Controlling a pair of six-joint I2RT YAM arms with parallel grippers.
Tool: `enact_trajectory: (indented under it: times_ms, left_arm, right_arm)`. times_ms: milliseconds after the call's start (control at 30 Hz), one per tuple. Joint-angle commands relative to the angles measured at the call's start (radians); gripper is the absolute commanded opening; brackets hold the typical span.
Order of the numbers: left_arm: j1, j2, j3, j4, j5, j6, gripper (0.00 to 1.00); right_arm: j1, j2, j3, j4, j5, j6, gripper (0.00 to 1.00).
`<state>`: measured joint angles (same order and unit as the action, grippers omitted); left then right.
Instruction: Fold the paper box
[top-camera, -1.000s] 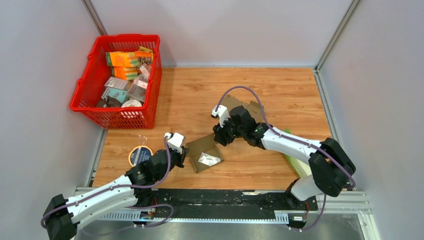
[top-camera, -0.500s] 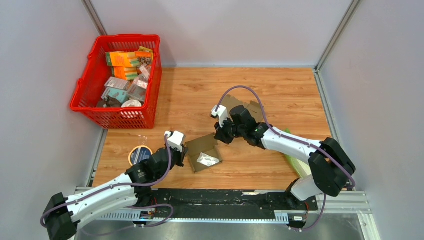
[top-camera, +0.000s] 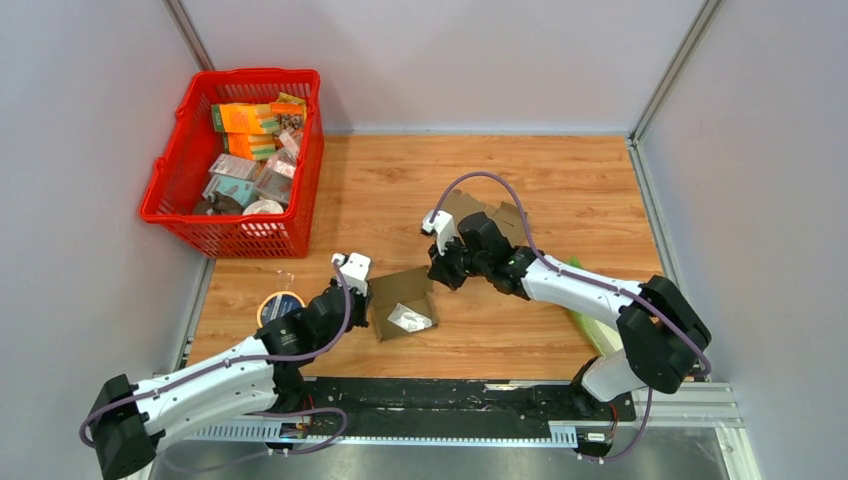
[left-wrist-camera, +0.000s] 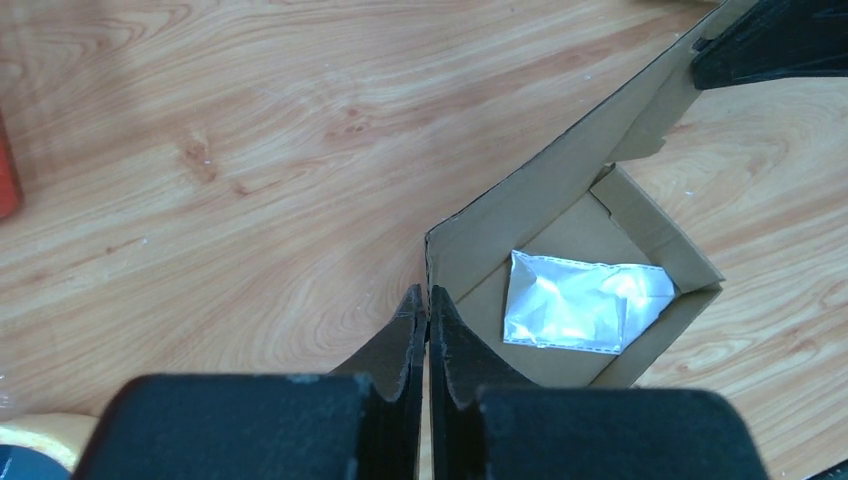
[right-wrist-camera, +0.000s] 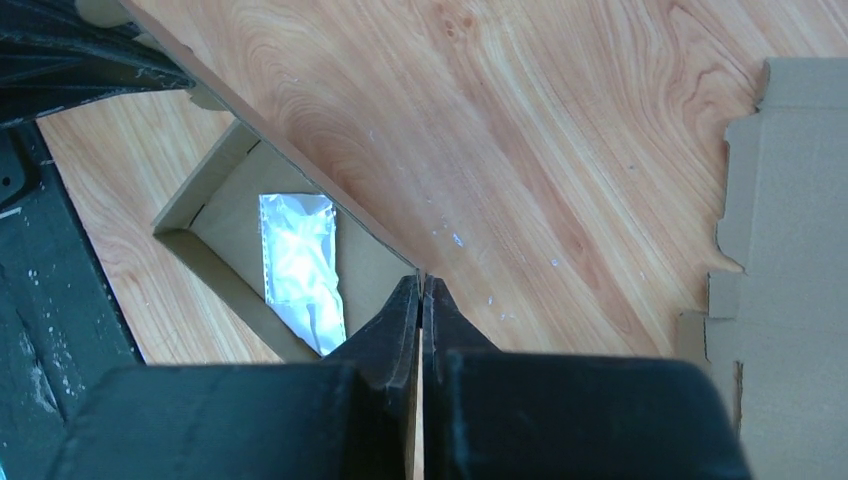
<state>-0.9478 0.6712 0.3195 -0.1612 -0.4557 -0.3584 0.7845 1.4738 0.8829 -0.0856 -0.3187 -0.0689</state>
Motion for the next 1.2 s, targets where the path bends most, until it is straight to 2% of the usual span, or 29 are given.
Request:
enact_trajectory:
  times_ms: [0,67,167,200,267,333,400,467,600,700,867,1167]
  left_arm:
    - [-0.002,0.066,0.076,0.000,-0.053,0.001,0.02]
    - [-0.002,0.103,0.110,0.003,-0.076,-0.014,0.00]
    - [-0.002,0.183,0.162,0.006,-0.158,-0.077,0.00]
    - [-0.002,0.223,0.173,0.009,-0.200,-0.106,0.00]
    - [-0.002,0.258,0.202,0.018,-0.250,-0.146,0.00]
    - [-0.002,0.292,0.214,0.037,-0.288,-0.172,0.00]
    - [-0.002,0.310,0.213,0.058,-0.343,-0.214,0.00]
    - [-0.002,0.312,0.196,0.074,-0.379,-0.260,0.00]
    - [-0.003,0.306,0.103,0.242,-0.419,-0.327,0.00]
    - [-0.002,0.306,0.041,0.304,-0.411,-0.376,0.00]
    - [-0.002,0.307,-0.028,0.376,-0.397,-0.415,0.00]
    - [-0.008,0.269,-0.126,0.519,-0.379,-0.384,0.00]
  right_arm:
    - [0.028,-0.021,0.014,0.033,0.146,0.098,0.00]
    - [0.044,-0.032,0.005,0.067,0.222,0.217,0.00]
    - [0.085,-0.064,-0.027,0.116,0.436,0.374,0.00]
    - [0.102,-0.069,-0.030,0.110,0.522,0.494,0.00]
    - [0.123,-0.070,-0.010,0.055,0.575,0.576,0.00]
    - [0.180,-0.072,0.026,0.018,0.703,0.648,0.00]
    - [0.228,-0.069,0.042,-0.042,0.829,0.705,0.00]
    - [0.249,-0.063,0.045,-0.066,0.881,0.790,0.00]
    - [0.303,-0.038,0.054,-0.117,1.021,0.906,0.00]
    - [0.326,-0.020,0.083,-0.193,1.084,1.007,0.00]
    - [0.349,0.006,0.085,-0.172,1.090,1.032,0.00]
    - [0.424,0.034,0.062,-0.276,1.169,1.257,0.00]
